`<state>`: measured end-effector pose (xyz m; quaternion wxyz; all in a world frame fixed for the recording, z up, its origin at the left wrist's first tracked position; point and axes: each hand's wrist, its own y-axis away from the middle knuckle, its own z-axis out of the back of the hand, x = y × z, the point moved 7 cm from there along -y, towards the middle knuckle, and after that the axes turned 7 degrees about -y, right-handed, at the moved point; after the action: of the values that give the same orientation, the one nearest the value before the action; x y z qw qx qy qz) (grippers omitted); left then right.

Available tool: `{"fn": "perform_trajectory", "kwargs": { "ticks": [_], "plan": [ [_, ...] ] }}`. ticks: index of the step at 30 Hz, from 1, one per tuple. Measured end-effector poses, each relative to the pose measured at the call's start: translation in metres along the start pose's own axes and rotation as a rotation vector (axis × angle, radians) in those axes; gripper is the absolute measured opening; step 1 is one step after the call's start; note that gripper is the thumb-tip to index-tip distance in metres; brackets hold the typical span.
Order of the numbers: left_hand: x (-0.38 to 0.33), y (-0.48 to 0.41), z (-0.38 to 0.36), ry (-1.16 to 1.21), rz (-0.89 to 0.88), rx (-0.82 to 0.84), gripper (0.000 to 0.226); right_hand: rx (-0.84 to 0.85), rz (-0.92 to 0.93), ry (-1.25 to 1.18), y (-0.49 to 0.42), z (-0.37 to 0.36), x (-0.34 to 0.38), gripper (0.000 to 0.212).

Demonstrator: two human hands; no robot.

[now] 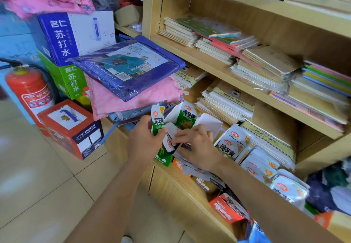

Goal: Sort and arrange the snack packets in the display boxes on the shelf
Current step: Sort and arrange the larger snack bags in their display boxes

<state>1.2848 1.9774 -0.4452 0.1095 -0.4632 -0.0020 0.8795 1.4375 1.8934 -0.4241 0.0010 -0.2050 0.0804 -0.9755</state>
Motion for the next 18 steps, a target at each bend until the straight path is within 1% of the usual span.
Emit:
{"fn": "perform_trajectory", "kwargs": {
  "ticks": [3,6,8,10,13,14,16,18],
  "plan": [
    [0.001,0.002,-0.004,-0.043,0.023,0.012,0.036,-0.003,0.016,0.090,0.004,-0.004,-0.001,0.042],
    [0.004,0.003,-0.010,-0.097,0.035,0.031,0.035,-0.014,-0.068,0.140,-0.001,0.004,-0.008,0.058],
    [0.006,0.003,-0.011,-0.111,0.047,0.027,0.033,-0.028,-0.130,0.130,-0.004,0.013,-0.016,0.062],
    [0.005,0.002,-0.011,-0.102,0.043,0.019,0.033,-0.007,-0.174,0.107,-0.006,0.019,-0.023,0.056],
    [0.001,0.002,-0.011,-0.042,0.005,0.000,0.035,0.101,-0.182,0.010,-0.007,0.021,-0.022,0.032],
    [0.000,0.002,-0.010,-0.019,-0.010,-0.007,0.037,0.150,-0.186,-0.029,-0.007,0.021,-0.021,0.027],
    [-0.004,0.004,-0.008,-0.004,-0.036,-0.029,0.045,0.244,-0.195,-0.087,-0.003,0.019,-0.023,0.026],
    [-0.010,0.006,-0.004,-0.008,-0.062,-0.064,0.061,0.295,-0.192,-0.119,0.002,0.018,-0.027,0.028]
  ]
}}
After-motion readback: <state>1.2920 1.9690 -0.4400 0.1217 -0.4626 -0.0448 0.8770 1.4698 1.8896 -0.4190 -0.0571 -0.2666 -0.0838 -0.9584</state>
